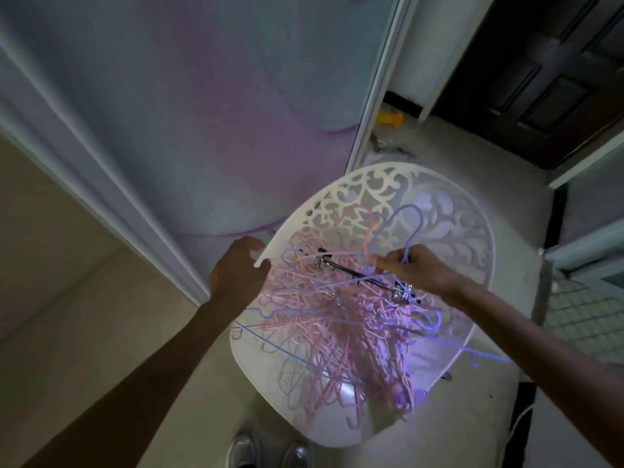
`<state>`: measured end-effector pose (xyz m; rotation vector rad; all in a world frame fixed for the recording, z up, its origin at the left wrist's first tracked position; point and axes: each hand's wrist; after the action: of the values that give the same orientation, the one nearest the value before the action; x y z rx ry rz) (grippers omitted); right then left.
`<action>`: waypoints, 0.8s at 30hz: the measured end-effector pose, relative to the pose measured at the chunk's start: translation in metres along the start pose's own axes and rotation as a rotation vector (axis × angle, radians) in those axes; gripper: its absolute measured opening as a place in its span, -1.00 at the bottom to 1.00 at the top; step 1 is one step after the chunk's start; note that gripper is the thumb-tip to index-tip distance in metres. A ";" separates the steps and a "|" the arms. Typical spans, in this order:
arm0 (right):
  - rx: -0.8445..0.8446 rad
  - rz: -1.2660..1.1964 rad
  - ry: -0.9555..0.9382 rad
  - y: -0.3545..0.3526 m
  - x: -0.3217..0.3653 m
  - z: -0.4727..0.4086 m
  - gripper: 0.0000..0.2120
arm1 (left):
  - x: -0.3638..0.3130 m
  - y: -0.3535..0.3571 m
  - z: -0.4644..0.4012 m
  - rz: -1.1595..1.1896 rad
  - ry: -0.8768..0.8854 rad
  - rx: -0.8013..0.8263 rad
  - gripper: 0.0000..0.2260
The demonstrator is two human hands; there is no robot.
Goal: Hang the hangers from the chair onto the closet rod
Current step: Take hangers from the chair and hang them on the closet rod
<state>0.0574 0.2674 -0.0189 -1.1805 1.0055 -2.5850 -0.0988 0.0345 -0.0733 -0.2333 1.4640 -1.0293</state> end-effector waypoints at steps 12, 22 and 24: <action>0.376 -0.463 -0.022 0.054 0.115 0.124 -0.88 | -0.063 -0.122 0.119 0.673 -0.455 0.662 -0.62; 0.669 -0.515 -0.054 0.151 0.216 0.249 -0.83 | -0.004 -0.235 0.227 1.152 -0.481 0.395 -0.76; 0.649 -0.521 -0.088 0.174 0.232 0.271 -0.86 | 0.011 -0.257 0.247 1.166 -0.424 0.368 -0.75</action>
<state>0.0646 -0.0925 0.1468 -1.4585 -0.2130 -2.8217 0.0066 -0.2312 0.1397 0.5886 0.7581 -0.2283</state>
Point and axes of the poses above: each hand's wrist, its own z-axis away from the middle knuckle, its own y-axis out of the palm, x = y × z, and after that the axes turned 3 degrees about y, right-handed
